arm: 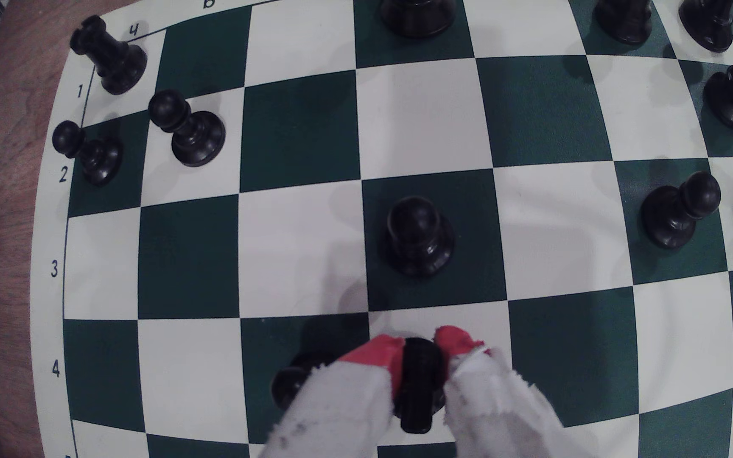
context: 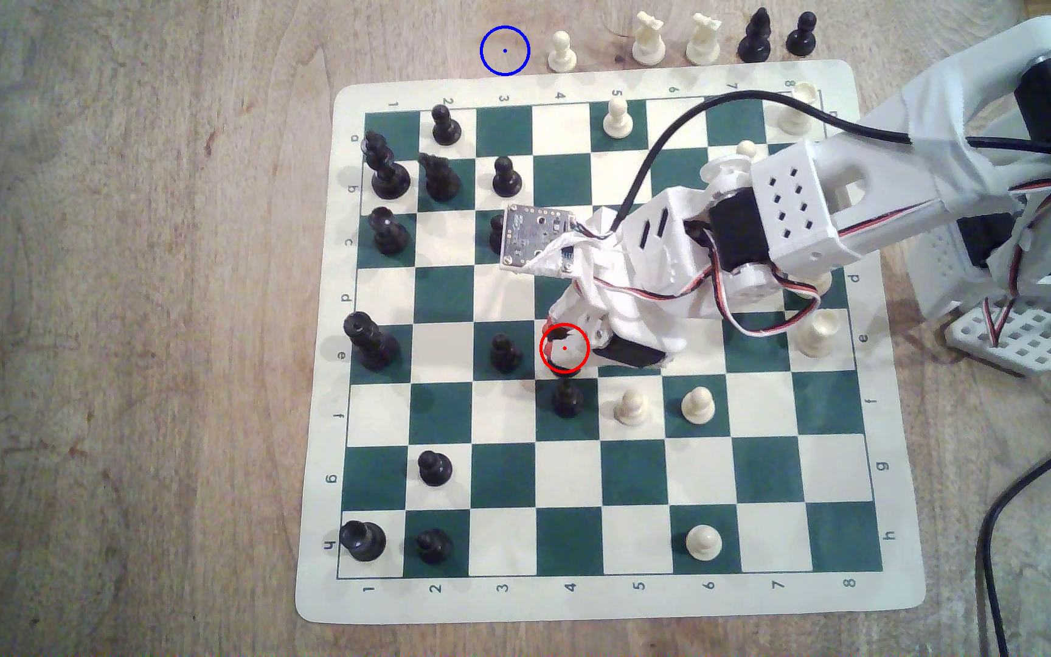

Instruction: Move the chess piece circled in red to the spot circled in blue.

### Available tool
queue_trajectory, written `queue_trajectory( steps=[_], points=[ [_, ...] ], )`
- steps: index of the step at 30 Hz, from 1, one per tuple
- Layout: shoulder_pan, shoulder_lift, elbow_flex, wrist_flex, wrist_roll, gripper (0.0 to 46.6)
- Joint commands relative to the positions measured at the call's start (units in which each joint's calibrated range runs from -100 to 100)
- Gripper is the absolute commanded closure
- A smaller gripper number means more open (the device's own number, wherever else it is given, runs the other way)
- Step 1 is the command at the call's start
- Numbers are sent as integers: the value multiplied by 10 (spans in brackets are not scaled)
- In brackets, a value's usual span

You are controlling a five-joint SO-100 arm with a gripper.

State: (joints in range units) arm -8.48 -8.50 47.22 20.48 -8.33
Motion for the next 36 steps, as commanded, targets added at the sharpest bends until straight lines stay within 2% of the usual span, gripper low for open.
queue_trajectory(
  steps=[1,8,16,21,22,26,36],
  points=[
    [1,-10,-36,-2,3,464],
    [14,-47,-52,25,8,464],
    [34,-160,-106,143,12,464],
    [92,-184,-139,166,27,464],
    [121,-186,-149,166,33,464],
    [176,-181,-172,166,42,464],
    [260,-89,-261,154,50,464]
  ],
)
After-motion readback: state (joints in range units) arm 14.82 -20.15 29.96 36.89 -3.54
